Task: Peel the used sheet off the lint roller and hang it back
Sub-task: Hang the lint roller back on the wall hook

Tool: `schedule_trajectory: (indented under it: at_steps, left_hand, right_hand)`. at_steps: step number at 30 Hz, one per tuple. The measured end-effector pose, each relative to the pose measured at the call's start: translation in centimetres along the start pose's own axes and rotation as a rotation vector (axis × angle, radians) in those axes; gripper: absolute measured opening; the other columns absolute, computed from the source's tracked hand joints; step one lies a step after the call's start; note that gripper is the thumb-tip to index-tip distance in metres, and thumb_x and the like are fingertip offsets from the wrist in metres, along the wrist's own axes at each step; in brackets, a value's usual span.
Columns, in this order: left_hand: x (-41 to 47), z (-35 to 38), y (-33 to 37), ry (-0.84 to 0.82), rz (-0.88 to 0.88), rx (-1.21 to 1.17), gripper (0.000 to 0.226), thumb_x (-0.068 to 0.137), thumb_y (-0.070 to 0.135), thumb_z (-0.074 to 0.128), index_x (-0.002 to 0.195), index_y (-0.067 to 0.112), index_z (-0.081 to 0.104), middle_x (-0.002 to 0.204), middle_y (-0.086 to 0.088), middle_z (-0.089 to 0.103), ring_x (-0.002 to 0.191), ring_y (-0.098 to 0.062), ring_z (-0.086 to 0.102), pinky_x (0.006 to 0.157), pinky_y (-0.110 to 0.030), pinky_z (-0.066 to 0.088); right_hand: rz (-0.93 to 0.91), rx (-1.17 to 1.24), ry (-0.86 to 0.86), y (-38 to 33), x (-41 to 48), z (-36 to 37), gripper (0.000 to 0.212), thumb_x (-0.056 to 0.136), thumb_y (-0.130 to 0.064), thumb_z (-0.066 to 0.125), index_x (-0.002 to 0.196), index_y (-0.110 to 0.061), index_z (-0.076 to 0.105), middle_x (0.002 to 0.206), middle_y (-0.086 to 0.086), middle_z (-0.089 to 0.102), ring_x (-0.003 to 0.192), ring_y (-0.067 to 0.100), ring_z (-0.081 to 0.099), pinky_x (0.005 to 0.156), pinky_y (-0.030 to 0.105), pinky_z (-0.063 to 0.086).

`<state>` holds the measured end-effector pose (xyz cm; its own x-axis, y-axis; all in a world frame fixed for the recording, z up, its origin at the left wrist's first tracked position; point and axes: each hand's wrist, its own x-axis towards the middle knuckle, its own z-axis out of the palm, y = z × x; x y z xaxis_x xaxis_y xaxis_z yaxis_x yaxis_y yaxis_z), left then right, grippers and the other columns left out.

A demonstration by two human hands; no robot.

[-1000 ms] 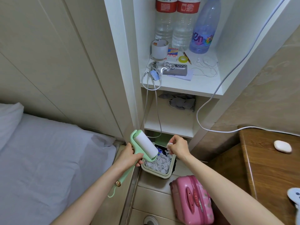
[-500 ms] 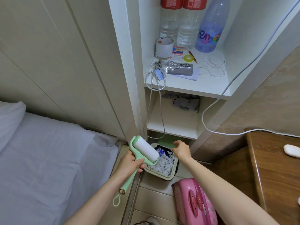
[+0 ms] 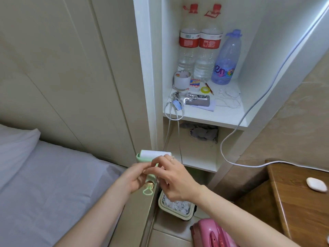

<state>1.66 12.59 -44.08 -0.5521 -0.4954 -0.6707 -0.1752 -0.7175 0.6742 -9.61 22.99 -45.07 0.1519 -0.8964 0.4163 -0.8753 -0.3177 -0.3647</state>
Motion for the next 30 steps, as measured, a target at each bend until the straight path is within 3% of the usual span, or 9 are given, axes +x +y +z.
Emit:
schedule_trajectory:
  at_steps: [3,6,9,11,14,17,22,26,30]
  left_hand:
    - [-2.0,0.7,3.7,-0.045,-0.009,-0.036,0.014,0.089,0.007,0.053,0.091,0.0,0.065,0.058,-0.01,0.07,0.046,-0.017,0.067,0.04,-0.022,0.052]
    - [-4.2,1.8,7.6,0.019,0.183,0.145,0.024,0.094,0.023,0.051,0.092,0.003,0.064,0.057,-0.006,0.071,0.048,-0.014,0.068,0.043,-0.021,0.052]
    - [-7.5,3.0,12.2,0.319,0.625,0.535,0.034,0.094,0.035,0.045,0.077,0.011,0.06,0.049,0.004,0.069,0.041,-0.009,0.061,0.046,-0.022,0.042]
    - [-10.0,3.8,15.3,0.506,0.992,0.71,0.016,0.089,0.029,0.055,0.082,0.016,0.06,0.065,0.009,0.069,0.064,-0.012,0.063,0.064,-0.029,0.044]
    - [-12.9,5.8,19.3,0.462,1.277,0.81,0.02,0.086,0.02,0.06,0.105,0.014,0.06,0.1,0.002,0.069,0.097,-0.017,0.062,0.089,-0.034,0.047]
    - [-15.0,7.7,23.5,0.485,1.305,0.85,0.036,0.084,0.033,0.063,0.116,0.019,0.053,0.105,0.007,0.067,0.1,-0.013,0.061,0.089,-0.032,0.046]
    - [-16.9,9.9,31.0,0.601,1.43,0.858,0.051,0.08,0.044,0.064,0.121,0.019,0.045,0.09,0.003,0.069,0.089,-0.024,0.065,0.072,-0.034,0.044]
    - [-19.0,11.5,36.6,0.567,1.565,0.847,0.051,0.085,0.035,0.06,0.127,0.018,0.037,0.066,0.009,0.056,0.075,-0.028,0.061,0.057,-0.032,0.036]
    - [-21.6,12.5,41.7,0.566,1.681,0.842,0.057,0.088,0.03,0.058,0.135,0.02,0.028,0.059,0.008,0.047,0.07,-0.032,0.055,0.06,-0.032,0.036]
  right_hand:
    - [-0.115,-0.042,0.112,-0.8,2.8,-1.9,0.028,0.079,-0.012,0.054,0.105,-0.015,0.062,0.1,0.012,0.062,0.079,0.026,0.052,0.07,0.036,0.045]
    - [-0.106,0.029,0.271,-1.2,7.0,-5.9,0.016,0.085,-0.014,0.055,0.099,-0.009,0.061,0.093,0.006,0.064,0.076,0.026,0.057,0.066,0.036,0.048]
    - [0.145,0.308,0.448,-1.6,11.9,-11.8,0.026,0.082,-0.028,0.06,0.09,-0.003,0.06,0.07,-0.002,0.054,0.059,0.021,0.048,0.057,0.035,0.043]
    - [0.214,0.457,0.467,-2.1,15.2,-15.6,0.028,0.079,-0.025,0.066,0.094,-0.002,0.063,0.06,0.004,0.049,0.053,0.02,0.04,0.055,0.035,0.039]
    - [0.168,0.544,0.433,-3.3,19.7,-20.4,0.019,0.082,-0.014,0.069,0.098,-0.004,0.065,0.067,0.008,0.056,0.049,0.01,0.043,0.05,0.029,0.04]
    - [0.188,0.724,0.436,-4.3,23.7,-24.6,0.021,0.085,-0.01,0.065,0.103,0.001,0.062,0.066,0.005,0.057,0.04,0.0,0.046,0.042,0.016,0.036]
    - [0.163,0.703,0.52,-5.4,29.6,-30.0,0.014,0.085,-0.023,0.067,0.088,-0.01,0.063,0.065,0.002,0.058,0.044,0.008,0.046,0.044,0.02,0.037]
    - [0.076,0.54,0.643,-6.7,34.5,-34.5,0.04,0.079,-0.022,0.07,0.117,-0.024,0.056,0.086,0.012,0.063,0.066,0.018,0.058,0.061,0.031,0.048]
    - [-0.066,0.338,0.729,-8.6,39.0,-38.9,0.054,0.08,-0.015,0.067,0.128,-0.032,0.048,0.075,0.015,0.059,0.068,0.022,0.055,0.072,0.042,0.053]
